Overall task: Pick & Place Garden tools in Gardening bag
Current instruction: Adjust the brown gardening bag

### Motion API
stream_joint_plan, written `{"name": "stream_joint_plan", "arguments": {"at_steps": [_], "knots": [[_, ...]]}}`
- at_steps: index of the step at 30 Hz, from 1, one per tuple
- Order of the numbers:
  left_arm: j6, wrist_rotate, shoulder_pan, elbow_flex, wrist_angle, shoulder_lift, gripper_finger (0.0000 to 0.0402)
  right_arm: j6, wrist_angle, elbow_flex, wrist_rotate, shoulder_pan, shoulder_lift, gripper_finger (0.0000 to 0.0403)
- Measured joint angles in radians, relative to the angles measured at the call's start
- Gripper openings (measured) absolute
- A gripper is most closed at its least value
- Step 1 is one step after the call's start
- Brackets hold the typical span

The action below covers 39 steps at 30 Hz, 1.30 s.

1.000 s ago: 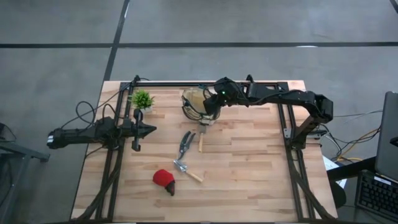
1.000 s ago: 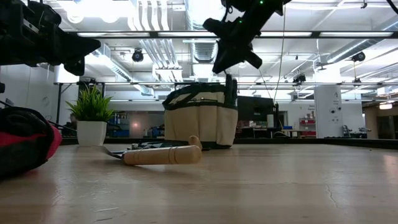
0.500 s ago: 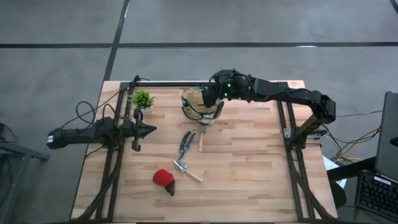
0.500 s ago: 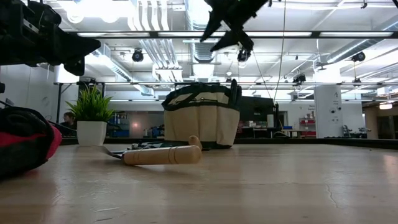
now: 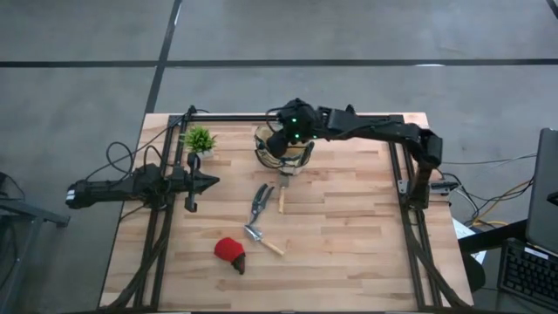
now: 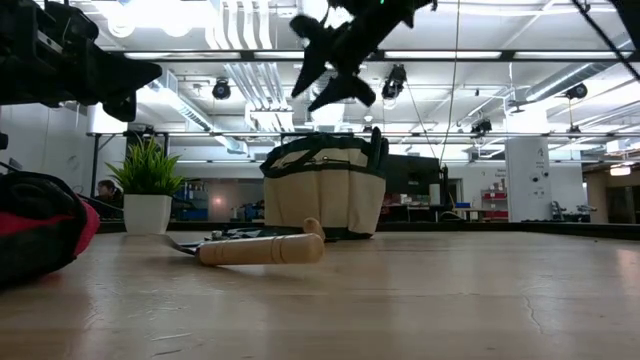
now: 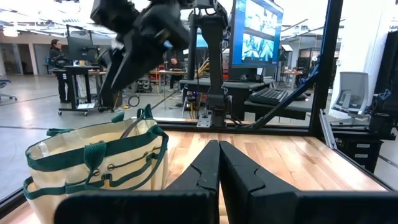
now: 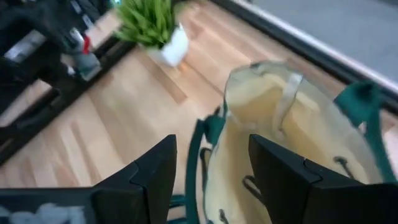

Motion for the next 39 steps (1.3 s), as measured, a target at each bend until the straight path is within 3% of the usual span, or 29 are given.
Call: {"name": "stream_joint_plan", "arguments": {"at_steps": [4,14,20,28,39], "knots": [[0.0,0.0,0.0,0.0,0.0,0.0,0.001,-0.03,-0.02,0.035,-0.055,0.002,0.061,0.0192],[0.0,0.0,0.0,0.0,0.0,0.0,0.001,-0.113,-0.151,0.182,-0.064,0.0,0.229,0.0186],[0.0,0.0,0.0,0.0,0.0,0.0,0.001,-0.212,-0.32,0.316,-0.069,0.006,0.307,0.0137],[0.0,0.0,0.0,0.0,-0.001,0.0,0.001,-0.326,-0.362,0.343,-0.18,0.013,0.315,0.002],[0.0,0.0,0.0,0.0,0.0,0.0,0.001,-0.501,-0.544,0.334,-0.187,0.043,0.309,0.0008]]}}
